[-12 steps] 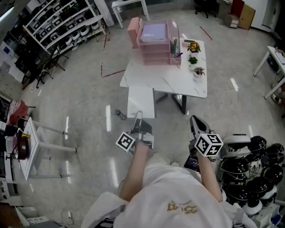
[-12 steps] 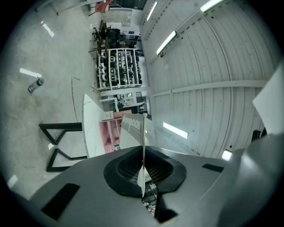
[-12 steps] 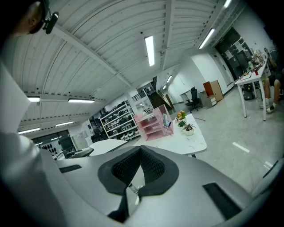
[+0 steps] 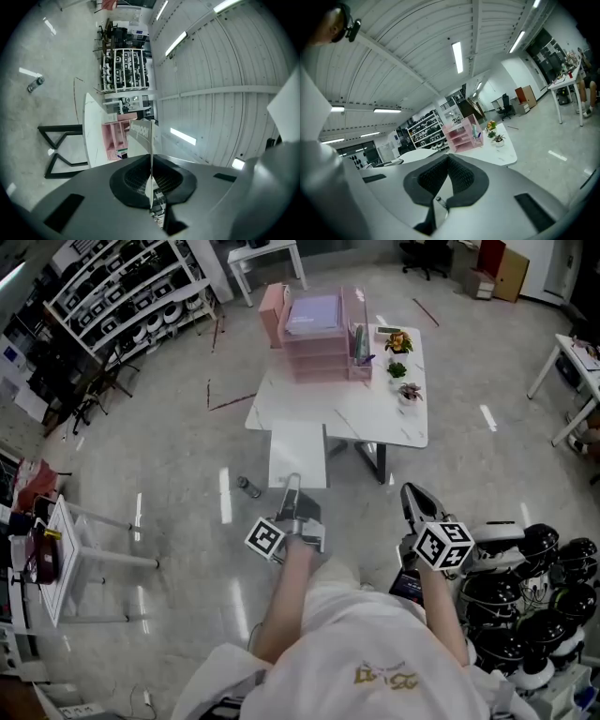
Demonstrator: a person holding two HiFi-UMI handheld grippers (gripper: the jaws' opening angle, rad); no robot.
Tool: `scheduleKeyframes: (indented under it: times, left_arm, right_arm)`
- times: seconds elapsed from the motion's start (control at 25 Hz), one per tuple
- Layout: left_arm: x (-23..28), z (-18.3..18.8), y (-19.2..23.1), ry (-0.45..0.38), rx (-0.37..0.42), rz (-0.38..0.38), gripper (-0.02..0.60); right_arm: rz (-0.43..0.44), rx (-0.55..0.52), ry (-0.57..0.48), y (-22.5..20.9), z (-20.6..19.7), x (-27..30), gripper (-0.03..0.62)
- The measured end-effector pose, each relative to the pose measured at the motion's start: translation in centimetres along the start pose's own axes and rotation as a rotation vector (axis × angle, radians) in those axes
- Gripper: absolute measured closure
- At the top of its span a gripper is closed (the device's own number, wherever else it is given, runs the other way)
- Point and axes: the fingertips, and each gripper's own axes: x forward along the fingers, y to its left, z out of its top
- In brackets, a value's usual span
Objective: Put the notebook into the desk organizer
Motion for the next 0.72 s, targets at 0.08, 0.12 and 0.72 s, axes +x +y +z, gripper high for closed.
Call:
scheduleKeyframes:
  times: [0.08, 0.12, 0.72]
  left_arm:
    - [0.5, -0.3, 0.3, -0.001, -0.005, 0.000, 0.555]
    - [0.9, -0.3, 0.4, -0.002, -0.008, 0.000, 0.555]
    - [16.3, 0.2, 8.5, -0.062, -0.048, 0.023, 0.555]
  right_arm:
    - [-0.009, -0.001, 0.000, -0.6, 0.1, 0.1, 0.582]
    - [-0.016, -0.005, 0.005, -1.0, 0.0, 0.3, 0.582]
    - [-0.010, -0.042, 0.090, -9.7, 3.9, 13.5, 0.582]
